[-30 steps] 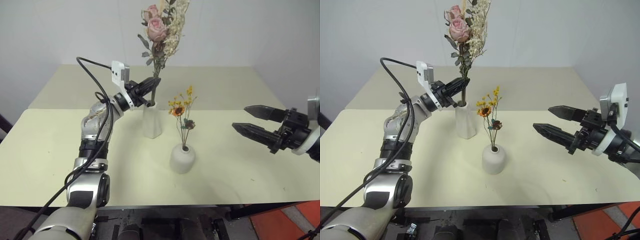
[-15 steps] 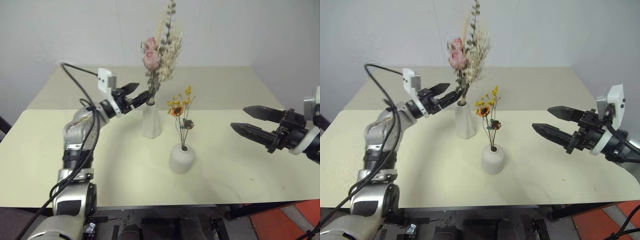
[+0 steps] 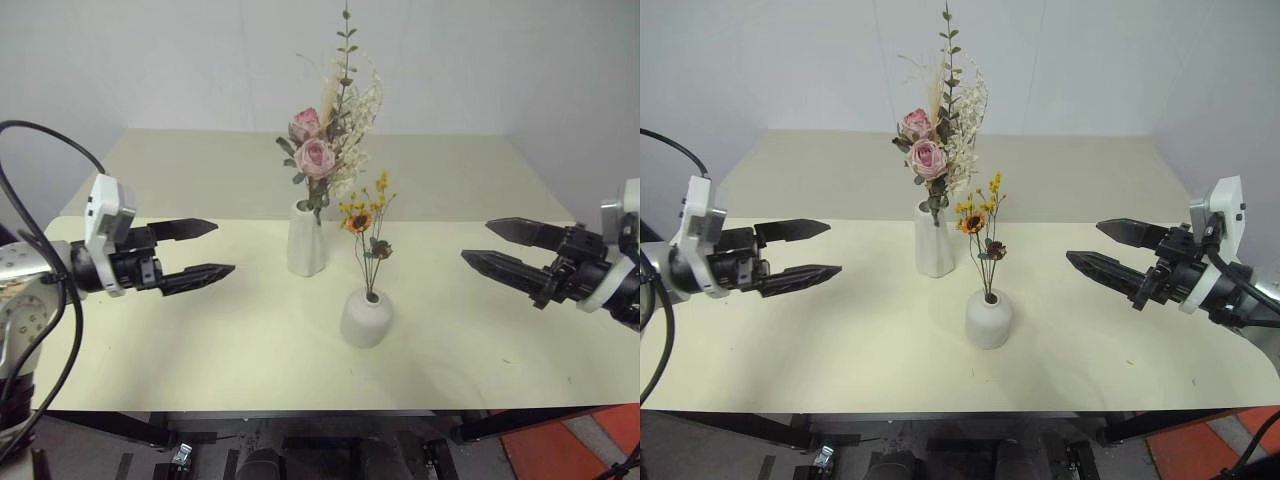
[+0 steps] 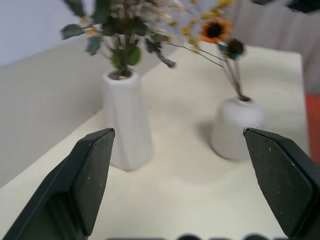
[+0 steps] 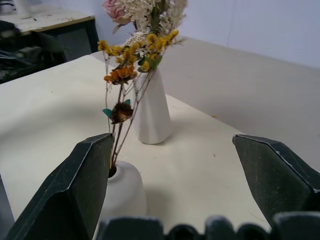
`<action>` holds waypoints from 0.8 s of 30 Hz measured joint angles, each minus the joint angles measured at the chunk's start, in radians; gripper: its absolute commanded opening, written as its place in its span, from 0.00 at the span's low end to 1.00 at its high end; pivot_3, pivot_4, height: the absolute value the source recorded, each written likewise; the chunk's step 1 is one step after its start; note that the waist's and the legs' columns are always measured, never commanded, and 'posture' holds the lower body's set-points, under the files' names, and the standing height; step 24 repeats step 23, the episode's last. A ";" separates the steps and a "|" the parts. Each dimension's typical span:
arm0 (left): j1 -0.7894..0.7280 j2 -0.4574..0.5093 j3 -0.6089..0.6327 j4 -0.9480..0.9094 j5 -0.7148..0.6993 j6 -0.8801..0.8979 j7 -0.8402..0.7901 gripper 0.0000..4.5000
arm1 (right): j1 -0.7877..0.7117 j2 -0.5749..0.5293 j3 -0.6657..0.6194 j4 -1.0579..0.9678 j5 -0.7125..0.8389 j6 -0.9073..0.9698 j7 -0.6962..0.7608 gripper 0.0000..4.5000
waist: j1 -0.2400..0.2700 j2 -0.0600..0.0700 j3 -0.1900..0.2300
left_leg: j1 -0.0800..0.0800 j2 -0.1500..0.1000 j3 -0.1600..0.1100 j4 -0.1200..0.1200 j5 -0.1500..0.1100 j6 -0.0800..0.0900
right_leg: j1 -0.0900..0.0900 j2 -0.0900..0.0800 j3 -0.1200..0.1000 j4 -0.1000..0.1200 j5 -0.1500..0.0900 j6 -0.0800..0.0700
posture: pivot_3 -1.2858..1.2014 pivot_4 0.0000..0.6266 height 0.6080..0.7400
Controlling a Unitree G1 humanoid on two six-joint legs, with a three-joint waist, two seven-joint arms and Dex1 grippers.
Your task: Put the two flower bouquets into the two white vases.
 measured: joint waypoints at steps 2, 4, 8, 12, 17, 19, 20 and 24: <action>0.005 0.007 0.004 -0.012 -0.015 0.000 -0.012 1.00 | 0.004 0.000 0.000 0.003 -0.005 -0.003 0.006 1.00 | -0.001 0.000 0.000 | 0.000 0.000 0.000 0.000 0.000 0.000 | 0.000 0.000 0.000 0.000 0.000 0.000 | 0.52 0.24 1.00; 0.006 0.009 0.005 -0.016 -0.017 0.000 -0.014 1.00 | 0.017 0.000 0.000 0.005 -0.009 -0.003 0.009 1.00 | -0.003 0.000 0.000 | 0.000 0.000 0.000 0.000 0.000 0.000 | 0.000 0.000 0.000 0.000 0.000 0.000 | 0.52 0.24 1.00; 0.005 0.014 0.005 -0.016 -0.018 0.000 -0.014 1.00 | 0.033 0.000 -0.001 0.006 -0.017 -0.003 0.012 1.00 | -0.005 0.000 0.000 | 0.000 0.000 0.000 0.000 0.000 0.000 | 0.000 0.000 0.000 0.000 0.000 -0.001 | 0.52 0.24 1.00; -0.006 0.015 0.004 -0.013 -0.023 0.001 -0.014 1.00 | 0.044 0.000 -0.003 0.006 -0.018 -0.004 0.014 1.00 | -0.006 0.000 0.000 | 0.000 0.000 0.000 0.000 0.000 0.000 | 0.000 0.000 0.000 0.000 0.000 0.000 | 0.52 0.24 1.00; -0.016 0.031 0.004 -0.007 -0.029 0.001 -0.016 1.00 | 0.064 0.002 -0.004 0.006 -0.023 -0.011 0.019 1.00 | -0.006 0.000 0.000 | 0.000 0.000 0.000 0.000 0.000 0.000 | 0.000 0.000 0.000 0.000 0.000 0.000 | 0.52 0.24 1.00; -0.020 0.036 0.004 -0.006 -0.035 0.001 -0.018 1.00 | 0.067 0.003 -0.004 0.006 -0.028 -0.016 0.022 1.00 | -0.006 0.000 0.000 | 0.000 0.000 0.000 0.000 0.000 0.000 | 0.000 0.000 0.000 0.000 0.000 0.000 | 0.52 0.24 1.00; -0.025 0.038 0.004 -0.004 -0.037 0.001 -0.019 1.00 | 0.070 0.007 -0.004 0.006 -0.030 -0.021 0.023 1.00 | -0.006 0.000 0.000 | 0.000 0.000 0.000 0.000 0.000 0.000 | 0.000 0.001 0.000 0.000 0.000 0.000 | 0.52 0.24 1.00; -0.047 0.040 0.004 0.014 -0.037 0.001 -0.022 1.00 | 0.080 0.013 -0.004 0.006 -0.037 -0.030 0.027 1.00 | -0.005 0.000 0.000 | 0.000 0.000 0.000 0.000 0.000 0.000 | 0.000 0.000 0.000 0.000 0.000 0.000 | 0.52 0.24 1.00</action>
